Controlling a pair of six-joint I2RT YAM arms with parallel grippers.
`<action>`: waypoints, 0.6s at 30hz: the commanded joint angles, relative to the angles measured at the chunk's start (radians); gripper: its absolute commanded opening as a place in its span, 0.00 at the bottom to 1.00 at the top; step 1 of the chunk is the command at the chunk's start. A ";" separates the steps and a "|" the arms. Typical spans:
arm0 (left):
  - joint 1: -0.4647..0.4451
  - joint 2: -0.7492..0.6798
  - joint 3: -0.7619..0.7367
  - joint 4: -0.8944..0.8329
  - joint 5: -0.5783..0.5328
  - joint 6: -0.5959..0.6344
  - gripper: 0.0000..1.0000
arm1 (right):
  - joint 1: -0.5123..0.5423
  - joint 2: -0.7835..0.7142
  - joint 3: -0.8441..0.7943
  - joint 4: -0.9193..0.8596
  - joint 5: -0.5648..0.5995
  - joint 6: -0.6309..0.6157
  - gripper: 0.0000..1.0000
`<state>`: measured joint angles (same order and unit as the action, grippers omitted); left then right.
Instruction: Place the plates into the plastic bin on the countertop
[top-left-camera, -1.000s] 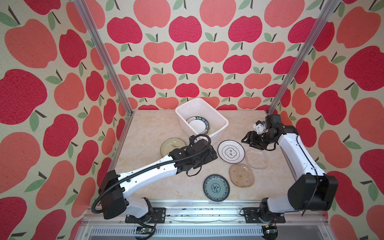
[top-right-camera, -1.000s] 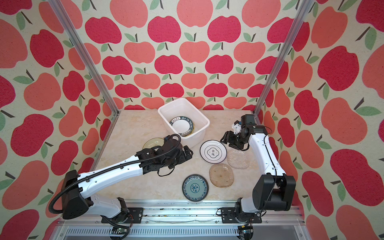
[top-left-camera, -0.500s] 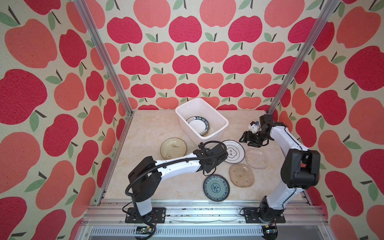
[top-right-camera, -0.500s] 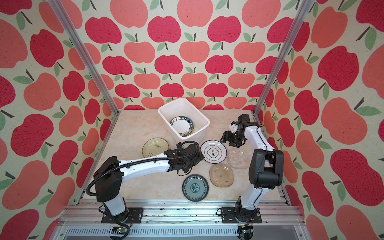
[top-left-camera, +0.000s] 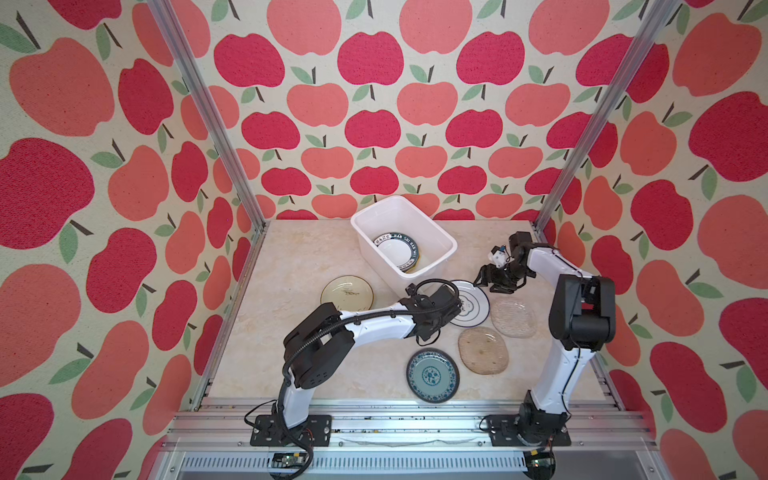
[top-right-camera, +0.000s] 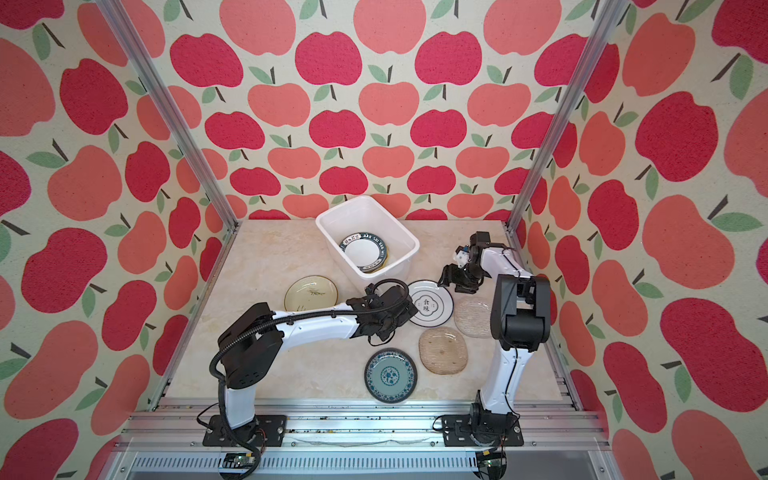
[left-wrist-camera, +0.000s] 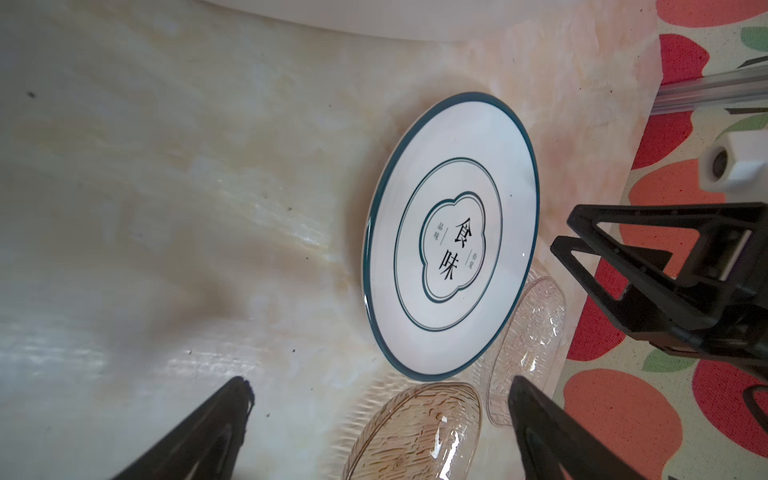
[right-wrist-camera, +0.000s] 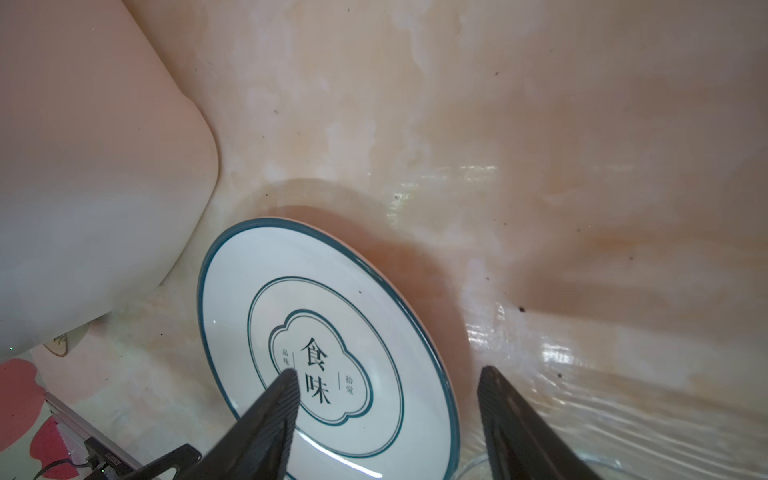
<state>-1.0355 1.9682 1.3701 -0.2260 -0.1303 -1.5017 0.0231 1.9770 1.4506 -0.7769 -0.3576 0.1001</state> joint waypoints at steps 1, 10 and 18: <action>0.005 0.028 0.023 0.037 0.024 0.008 0.98 | -0.003 0.026 0.030 0.003 -0.015 -0.026 0.71; 0.015 0.050 0.003 0.093 0.037 0.012 0.94 | 0.025 0.060 0.000 -0.005 -0.065 -0.039 0.69; 0.031 0.074 -0.016 0.142 0.044 0.034 0.90 | 0.036 0.067 -0.055 -0.008 -0.111 -0.044 0.64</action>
<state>-1.0138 2.0190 1.3693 -0.1108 -0.0952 -1.4864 0.0532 2.0258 1.4162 -0.7712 -0.4252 0.0776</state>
